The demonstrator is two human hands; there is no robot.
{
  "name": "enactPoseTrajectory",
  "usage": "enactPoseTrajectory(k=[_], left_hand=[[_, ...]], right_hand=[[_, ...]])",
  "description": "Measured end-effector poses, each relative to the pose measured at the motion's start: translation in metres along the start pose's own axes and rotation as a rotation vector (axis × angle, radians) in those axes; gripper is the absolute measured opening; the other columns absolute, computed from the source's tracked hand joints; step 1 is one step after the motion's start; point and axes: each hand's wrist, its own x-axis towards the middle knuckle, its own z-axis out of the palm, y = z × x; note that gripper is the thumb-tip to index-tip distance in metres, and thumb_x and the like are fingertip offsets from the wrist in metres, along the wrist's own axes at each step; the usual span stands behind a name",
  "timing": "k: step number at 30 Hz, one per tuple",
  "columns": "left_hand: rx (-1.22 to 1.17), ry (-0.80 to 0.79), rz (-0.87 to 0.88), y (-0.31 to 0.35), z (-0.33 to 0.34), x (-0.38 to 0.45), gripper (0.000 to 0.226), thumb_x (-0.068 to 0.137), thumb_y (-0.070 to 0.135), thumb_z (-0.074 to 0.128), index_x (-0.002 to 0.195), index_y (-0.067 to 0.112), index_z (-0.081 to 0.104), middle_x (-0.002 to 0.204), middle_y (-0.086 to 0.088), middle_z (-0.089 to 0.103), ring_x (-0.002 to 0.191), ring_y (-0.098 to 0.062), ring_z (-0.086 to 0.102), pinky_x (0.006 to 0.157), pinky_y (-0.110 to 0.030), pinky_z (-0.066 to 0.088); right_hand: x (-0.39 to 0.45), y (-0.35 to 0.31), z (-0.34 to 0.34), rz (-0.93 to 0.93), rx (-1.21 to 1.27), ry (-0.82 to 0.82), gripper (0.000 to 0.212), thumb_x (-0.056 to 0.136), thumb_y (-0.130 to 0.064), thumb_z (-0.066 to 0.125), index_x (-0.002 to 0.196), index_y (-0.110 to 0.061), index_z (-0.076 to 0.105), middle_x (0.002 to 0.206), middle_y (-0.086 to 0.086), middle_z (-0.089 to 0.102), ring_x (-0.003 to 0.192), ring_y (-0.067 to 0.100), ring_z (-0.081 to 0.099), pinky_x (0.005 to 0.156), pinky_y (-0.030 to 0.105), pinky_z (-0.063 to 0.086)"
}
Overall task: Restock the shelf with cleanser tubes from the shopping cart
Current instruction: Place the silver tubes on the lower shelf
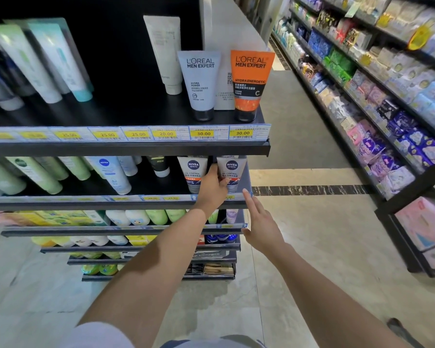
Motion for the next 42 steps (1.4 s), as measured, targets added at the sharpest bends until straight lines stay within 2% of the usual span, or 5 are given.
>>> enactPoseTrajectory(k=[12, 17, 21, 26, 42], left_hand=[[0.314, -0.118, -0.015, 0.01, -0.025, -0.049, 0.046, 0.097, 0.014, 0.054, 0.141, 0.011, 0.041, 0.137, -0.012, 0.054, 0.129, -0.029, 0.05, 0.104, -0.041, 0.044], [0.826, -0.255, 0.173, 0.008, -0.047, -0.082, 0.057, 0.096, 0.023, 0.05, 0.15, 0.014, 0.032, 0.152, -0.005, 0.037, 0.142, -0.025, 0.031, 0.119, -0.036, 0.021], [0.995, -0.239, 0.343, 0.01, -0.052, -0.089, 0.05, 0.09, 0.026, 0.05, 0.138, 0.014, 0.049, 0.137, -0.007, 0.05, 0.129, -0.028, 0.041, 0.118, -0.039, 0.022], [0.992, -0.205, 0.567, 0.039, -0.019, -0.092, 0.039, 0.085, 0.034, 0.055, 0.118, 0.017, 0.065, 0.115, -0.006, 0.066, 0.109, -0.029, 0.058, 0.1, -0.042, 0.044], [0.799, -0.321, 1.112, 0.242, 0.196, -0.228, 0.035, 0.081, 0.04, 0.062, 0.108, 0.019, 0.07, 0.108, -0.002, 0.07, 0.103, -0.028, 0.061, 0.097, -0.04, 0.043]], right_hand=[[0.003, 0.002, -0.009, -0.015, -0.004, -0.075, 0.113, 0.084, -0.021, 0.075, 0.152, -0.044, -0.012, 0.164, -0.002, 0.018, 0.135, 0.028, 0.042, 0.098, 0.041, 0.051], [-0.007, -0.001, -0.037, 0.021, -0.068, -0.025, 0.09, 0.09, -0.026, 0.069, 0.155, -0.039, 0.008, 0.158, 0.0, 0.033, 0.136, 0.027, 0.041, 0.101, 0.042, 0.05], [-0.039, 0.006, -0.072, 0.142, -0.209, 0.117, 0.065, 0.095, -0.037, 0.061, 0.151, -0.031, 0.03, 0.152, 0.0, 0.044, 0.136, 0.025, 0.043, 0.102, 0.04, 0.049], [-0.099, 0.036, -0.111, 0.256, -0.32, 0.236, 0.053, 0.094, -0.045, 0.054, 0.142, -0.024, 0.045, 0.14, 0.001, 0.053, 0.126, 0.026, 0.049, 0.095, 0.041, 0.049], [-0.376, 0.221, -0.245, 0.724, -0.356, 0.493, 0.053, 0.092, -0.038, 0.058, 0.14, -0.019, 0.047, 0.135, 0.006, 0.055, 0.119, 0.03, 0.054, 0.093, 0.038, 0.046]])
